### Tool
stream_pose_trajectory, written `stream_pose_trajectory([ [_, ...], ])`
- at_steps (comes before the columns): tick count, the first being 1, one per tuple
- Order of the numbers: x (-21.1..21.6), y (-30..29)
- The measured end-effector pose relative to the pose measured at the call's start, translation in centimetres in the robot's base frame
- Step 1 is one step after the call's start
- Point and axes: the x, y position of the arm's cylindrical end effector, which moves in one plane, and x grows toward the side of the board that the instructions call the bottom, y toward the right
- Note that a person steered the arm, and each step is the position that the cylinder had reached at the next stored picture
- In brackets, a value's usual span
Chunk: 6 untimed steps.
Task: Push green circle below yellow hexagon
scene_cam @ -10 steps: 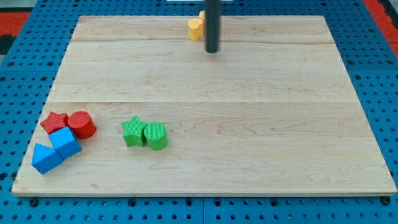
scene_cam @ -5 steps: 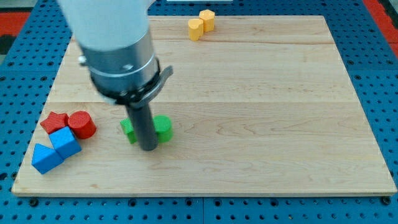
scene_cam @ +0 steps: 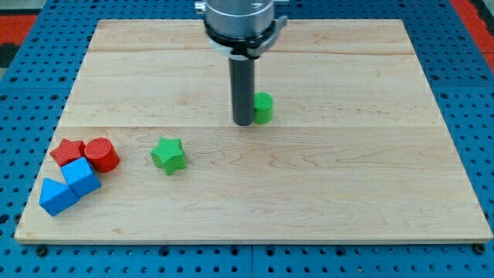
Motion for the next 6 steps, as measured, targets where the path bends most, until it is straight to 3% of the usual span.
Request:
stream_pose_trajectory([
  [1,0.0,1.8],
  [3,-5.1,2.8],
  [6,-6.1,13.0],
])
